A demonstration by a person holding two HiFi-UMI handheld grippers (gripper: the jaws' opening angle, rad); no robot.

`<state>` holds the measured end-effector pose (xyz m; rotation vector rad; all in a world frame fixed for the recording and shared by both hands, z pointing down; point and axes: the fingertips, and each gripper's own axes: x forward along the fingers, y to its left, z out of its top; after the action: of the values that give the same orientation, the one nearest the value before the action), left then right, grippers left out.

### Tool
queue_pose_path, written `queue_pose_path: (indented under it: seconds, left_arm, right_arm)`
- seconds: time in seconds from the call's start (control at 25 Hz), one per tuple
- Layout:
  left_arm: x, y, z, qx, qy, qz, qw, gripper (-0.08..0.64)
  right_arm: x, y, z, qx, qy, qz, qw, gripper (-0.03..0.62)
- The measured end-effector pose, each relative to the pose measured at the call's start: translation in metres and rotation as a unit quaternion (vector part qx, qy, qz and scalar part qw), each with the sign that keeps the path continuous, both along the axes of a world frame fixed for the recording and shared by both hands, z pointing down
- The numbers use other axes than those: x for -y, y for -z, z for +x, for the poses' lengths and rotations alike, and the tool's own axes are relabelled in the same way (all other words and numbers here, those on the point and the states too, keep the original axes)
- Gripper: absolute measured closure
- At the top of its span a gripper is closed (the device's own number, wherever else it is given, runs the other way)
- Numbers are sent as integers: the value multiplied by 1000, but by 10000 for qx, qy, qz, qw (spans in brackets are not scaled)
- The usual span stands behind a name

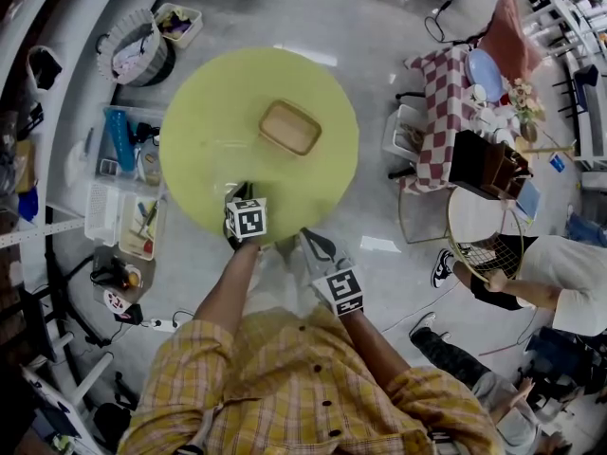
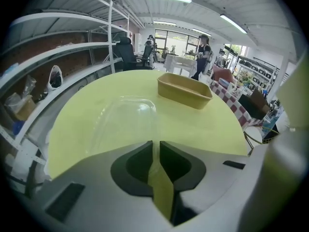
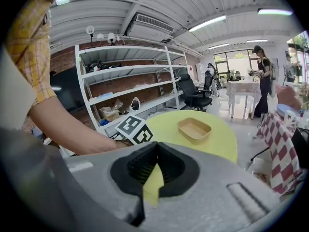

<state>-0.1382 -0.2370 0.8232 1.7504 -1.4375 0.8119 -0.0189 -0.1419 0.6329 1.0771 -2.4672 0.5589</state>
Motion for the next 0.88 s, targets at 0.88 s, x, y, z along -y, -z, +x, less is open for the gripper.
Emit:
queue_pose_path:
  seconds: [0.88]
  left_arm:
    - [-18, 46, -13, 103, 178, 433, 9989, 511]
  right_arm:
    - [-5, 26, -1, 104, 156, 289, 9994, 595]
